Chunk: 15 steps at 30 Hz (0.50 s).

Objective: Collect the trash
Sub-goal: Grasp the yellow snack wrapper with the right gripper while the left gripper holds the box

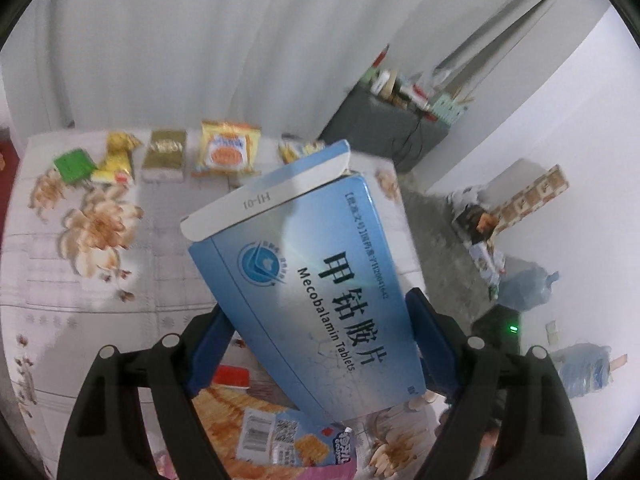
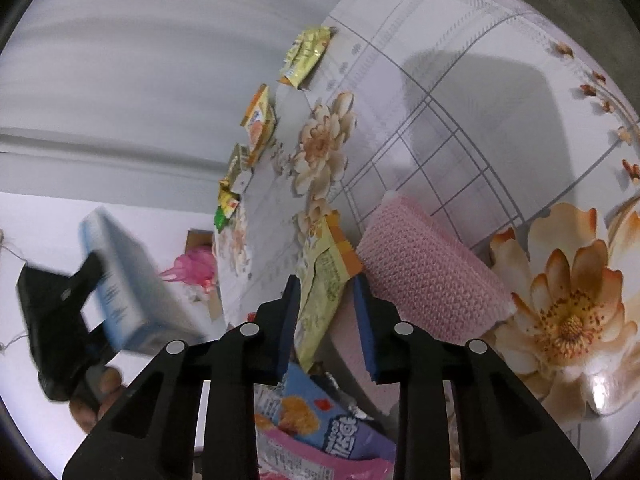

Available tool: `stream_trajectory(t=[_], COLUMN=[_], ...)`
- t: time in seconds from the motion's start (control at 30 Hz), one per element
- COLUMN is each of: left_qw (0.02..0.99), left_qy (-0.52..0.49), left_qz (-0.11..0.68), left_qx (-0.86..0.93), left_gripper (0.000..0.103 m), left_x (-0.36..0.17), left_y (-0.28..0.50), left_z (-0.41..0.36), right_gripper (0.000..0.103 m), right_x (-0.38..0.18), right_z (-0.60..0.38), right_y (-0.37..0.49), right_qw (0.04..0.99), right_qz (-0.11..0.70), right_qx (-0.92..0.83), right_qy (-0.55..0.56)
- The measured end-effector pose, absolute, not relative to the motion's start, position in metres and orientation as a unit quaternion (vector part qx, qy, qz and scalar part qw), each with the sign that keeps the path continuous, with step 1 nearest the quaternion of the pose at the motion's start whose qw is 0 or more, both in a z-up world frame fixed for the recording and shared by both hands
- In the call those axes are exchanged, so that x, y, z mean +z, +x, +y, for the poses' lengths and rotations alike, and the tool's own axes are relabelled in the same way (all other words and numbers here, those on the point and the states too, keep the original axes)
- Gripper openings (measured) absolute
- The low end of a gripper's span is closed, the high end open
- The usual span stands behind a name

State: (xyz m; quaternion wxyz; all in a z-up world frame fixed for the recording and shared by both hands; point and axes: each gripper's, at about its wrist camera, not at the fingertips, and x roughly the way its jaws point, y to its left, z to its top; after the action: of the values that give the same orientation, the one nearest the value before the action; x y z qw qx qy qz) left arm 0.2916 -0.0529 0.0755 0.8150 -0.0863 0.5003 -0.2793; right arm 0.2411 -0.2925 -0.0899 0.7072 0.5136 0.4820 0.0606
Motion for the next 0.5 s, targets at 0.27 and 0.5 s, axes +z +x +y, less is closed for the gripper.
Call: stream_trajectory(t=[0.27, 0.5], left_qw=[0.835, 0.844], left_qy=[-0.114, -0.146], left_qz=[0.456, 0.430], left_qx=[-0.288, -0.285], left_gripper=[0.081, 0.081], left_x=[0.094, 0.090], left_y=[0.251, 0.222], left_z=[-0.016, 0.011], right_gripper=[0.013, 0.003], right_x=[-0.097, -0.100], right_z=[-0.294, -0.296], right_y=[0.241, 0.237], right_qw=[0.705, 0.700], right_qz=[0.478, 0.459], right_qx=[0.062, 0.071], right_qy=[0.520, 0.543])
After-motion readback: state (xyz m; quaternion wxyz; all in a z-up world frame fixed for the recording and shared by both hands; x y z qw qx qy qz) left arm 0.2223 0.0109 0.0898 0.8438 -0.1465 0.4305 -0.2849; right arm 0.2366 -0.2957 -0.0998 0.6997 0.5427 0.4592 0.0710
